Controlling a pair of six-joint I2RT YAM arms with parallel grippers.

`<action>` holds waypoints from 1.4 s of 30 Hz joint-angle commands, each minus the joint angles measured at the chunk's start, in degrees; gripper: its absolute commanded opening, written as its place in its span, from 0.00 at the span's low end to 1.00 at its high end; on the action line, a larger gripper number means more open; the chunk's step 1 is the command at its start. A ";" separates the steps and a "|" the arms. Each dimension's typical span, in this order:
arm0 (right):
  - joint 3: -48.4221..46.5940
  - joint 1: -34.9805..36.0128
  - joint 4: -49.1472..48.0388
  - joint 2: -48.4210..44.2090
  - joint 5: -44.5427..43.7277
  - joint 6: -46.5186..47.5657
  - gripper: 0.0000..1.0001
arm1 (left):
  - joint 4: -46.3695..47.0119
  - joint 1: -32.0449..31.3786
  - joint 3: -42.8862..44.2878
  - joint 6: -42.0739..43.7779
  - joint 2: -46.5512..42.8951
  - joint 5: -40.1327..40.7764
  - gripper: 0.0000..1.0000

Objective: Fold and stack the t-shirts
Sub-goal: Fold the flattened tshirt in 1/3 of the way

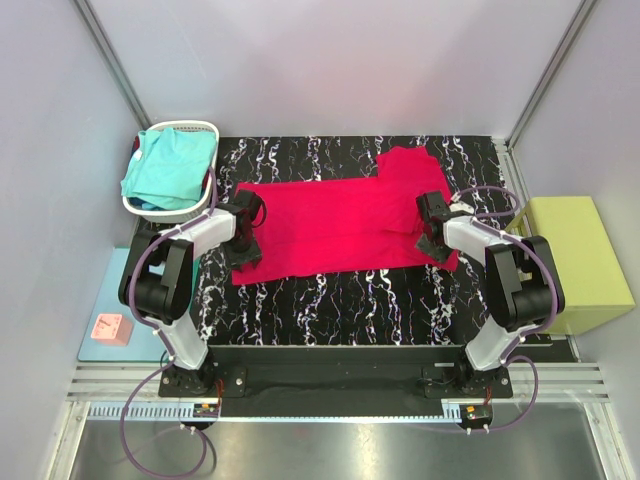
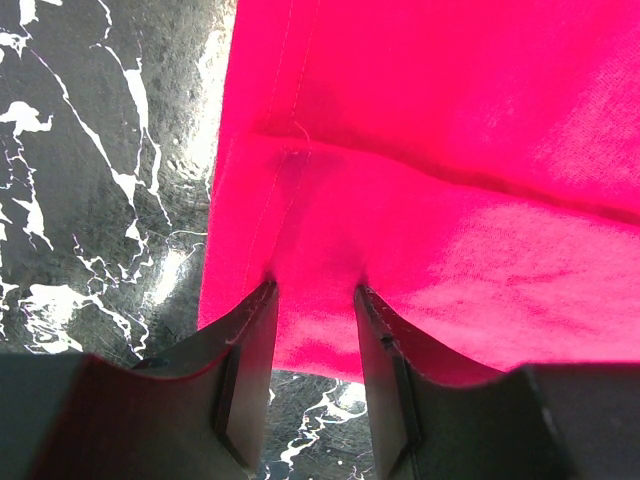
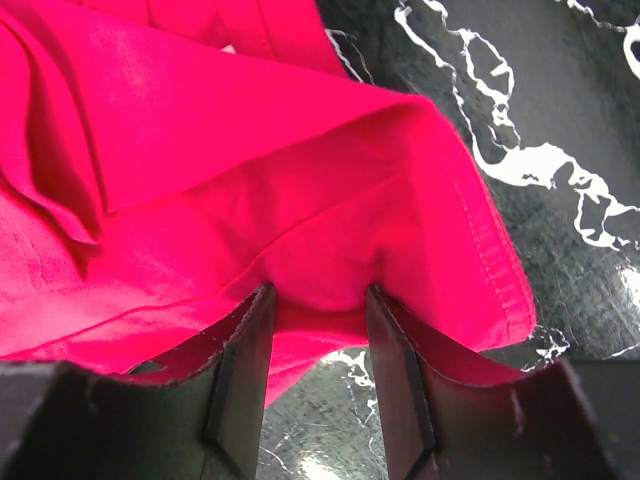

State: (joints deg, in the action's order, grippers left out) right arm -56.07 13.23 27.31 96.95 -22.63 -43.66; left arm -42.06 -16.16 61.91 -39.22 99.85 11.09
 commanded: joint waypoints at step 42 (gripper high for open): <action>3.26 3.46 9.52 -24.18 2.68 0.94 0.55 | -2.41 0.43 0.65 1.69 -13.29 1.56 0.45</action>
State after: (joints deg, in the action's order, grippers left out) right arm -46.96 16.36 41.10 73.19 -16.05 -47.11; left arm -46.02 -15.94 56.90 -38.76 87.61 11.73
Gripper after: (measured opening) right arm 0.541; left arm 0.442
